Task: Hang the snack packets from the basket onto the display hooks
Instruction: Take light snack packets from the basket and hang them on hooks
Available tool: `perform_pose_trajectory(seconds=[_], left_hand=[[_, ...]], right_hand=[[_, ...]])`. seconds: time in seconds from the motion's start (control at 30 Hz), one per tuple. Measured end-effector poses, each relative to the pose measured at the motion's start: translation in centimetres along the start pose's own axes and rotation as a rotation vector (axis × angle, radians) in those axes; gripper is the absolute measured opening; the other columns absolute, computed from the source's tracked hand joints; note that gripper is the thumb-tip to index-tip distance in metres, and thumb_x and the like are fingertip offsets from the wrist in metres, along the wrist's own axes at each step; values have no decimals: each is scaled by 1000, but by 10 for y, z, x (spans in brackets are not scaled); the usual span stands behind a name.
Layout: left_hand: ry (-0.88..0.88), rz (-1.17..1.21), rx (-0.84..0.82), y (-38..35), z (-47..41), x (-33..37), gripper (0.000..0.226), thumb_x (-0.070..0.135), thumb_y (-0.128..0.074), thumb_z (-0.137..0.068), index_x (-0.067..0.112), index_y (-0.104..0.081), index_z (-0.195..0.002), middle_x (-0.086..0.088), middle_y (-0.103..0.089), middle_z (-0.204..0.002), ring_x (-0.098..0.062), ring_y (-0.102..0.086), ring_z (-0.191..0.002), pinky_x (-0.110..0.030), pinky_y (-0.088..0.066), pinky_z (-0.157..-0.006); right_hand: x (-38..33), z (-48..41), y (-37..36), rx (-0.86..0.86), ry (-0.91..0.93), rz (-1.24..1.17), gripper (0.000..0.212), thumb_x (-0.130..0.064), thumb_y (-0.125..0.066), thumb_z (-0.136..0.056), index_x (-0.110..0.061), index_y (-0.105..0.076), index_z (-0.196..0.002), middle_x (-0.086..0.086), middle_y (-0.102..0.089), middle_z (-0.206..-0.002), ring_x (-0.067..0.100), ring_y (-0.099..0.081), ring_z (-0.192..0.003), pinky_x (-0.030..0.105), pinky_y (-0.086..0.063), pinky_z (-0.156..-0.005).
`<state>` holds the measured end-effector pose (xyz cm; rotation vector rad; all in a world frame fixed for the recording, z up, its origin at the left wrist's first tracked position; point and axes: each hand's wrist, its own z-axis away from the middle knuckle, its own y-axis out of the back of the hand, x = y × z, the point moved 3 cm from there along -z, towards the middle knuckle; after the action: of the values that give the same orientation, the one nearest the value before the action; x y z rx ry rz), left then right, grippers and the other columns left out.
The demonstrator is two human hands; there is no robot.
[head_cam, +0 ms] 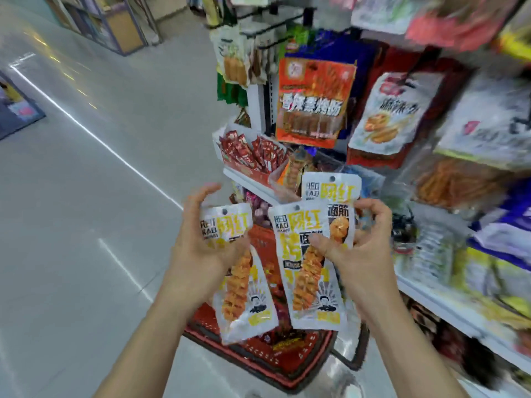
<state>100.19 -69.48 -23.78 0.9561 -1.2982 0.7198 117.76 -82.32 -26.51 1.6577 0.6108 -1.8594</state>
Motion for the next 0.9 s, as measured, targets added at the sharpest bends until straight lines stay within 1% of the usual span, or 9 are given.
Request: perform_pose_trajectory(seconds=[0.07, 0.17, 0.3, 0.4, 0.5, 0.63, 0.7, 0.8, 0.9], left_hand=[[-50, -88, -92, 0, 9, 52, 67, -8, -72, -77, 47, -61, -114, 18, -64, -95, -1, -56, -61, -24, -52, -64], [-38, -113, -164, 0, 23, 112, 60, -6, -69, -82, 50, -69, -102, 16, -61, -77, -7, -37, -41, -22, -40, -45], [-137, -174, -273, -4, 41, 172, 61, -7, -62, -86, 53, -71, -93, 29, -62, -63, 9, -49, -48, -7, -39, -49], [-124, -138, -303, -9, 52, 208, 52, 2, -63, -89, 50, -72, -73, 26, -69, -74, 8, -64, -75, -6, -47, -67], [-139, -54, -419, -27, 73, 252, 10, 31, -70, -85, 38, -76, -91, 15, -73, -99, -2, -65, -100, -24, -50, -88], [-141, -231, -526, -69, 104, 288, 45, 53, -75, -63, 24, -62, -95, 13, -60, -108, -9, -56, -103, -21, -45, -80], [-155, -267, -600, -93, 124, 304, 31, 42, -77, -73, 23, -62, -93, 20, -53, -99, -4, -48, -99, -16, -38, -74], [-210, -289, -671, -133, 147, 310, 27, 33, -78, -75, 22, -69, -99, 20, -52, -99, -2, -45, -101, -13, -35, -79], [-281, -313, -699, -180, 171, 316, 46, 28, -78, -76, 7, -67, -115, 12, -55, -102, 6, -47, -94, -1, -32, -71]], right_hand=[[-49, 22, 11, 1, -32, 17, 75, -37, -87, -61, -62, -36, -111, -4, -56, -130, 21, -60, -112, 52, -50, -93], [-113, 55, 23, -22, -46, -27, 86, -55, -87, -44, -74, -35, -110, -15, -44, -145, 18, -45, -132, 52, -44, -103], [-176, 99, 40, 74, 2, -74, 91, -25, -85, -70, -42, -32, -143, -26, -27, -145, 4, -28, -136, 40, -39, -106], [-206, 128, 53, 101, 17, -51, 92, -29, -88, -67, -27, -39, -145, -9, -44, -148, 14, -43, -135, 40, -46, -103], [-229, 153, 75, 163, 77, -60, 57, -8, -82, -73, -29, -56, -120, -19, -69, -111, -4, -65, -100, 23, -57, -83], [-248, 183, 108, 159, 114, -73, 58, -1, -77, -77, -34, -55, -119, -18, -73, -100, -4, -68, -92, 17, -56, -73], [-252, 194, 132, 135, 74, -72, 62, -7, -79, -78, -33, -53, -128, -18, -72, -103, -2, -68, -93, 20, -56, -75], [-264, 210, 181, 154, 16, -27, 18, -31, -74, -80, -46, -67, -88, -18, -69, -81, -10, -63, -68, 12, -48, -60], [-277, 222, 234, 230, 40, 129, 33, -52, -59, -83, -38, -60, -53, -17, -40, -51, -3, -39, -44, 15, -30, -51]])
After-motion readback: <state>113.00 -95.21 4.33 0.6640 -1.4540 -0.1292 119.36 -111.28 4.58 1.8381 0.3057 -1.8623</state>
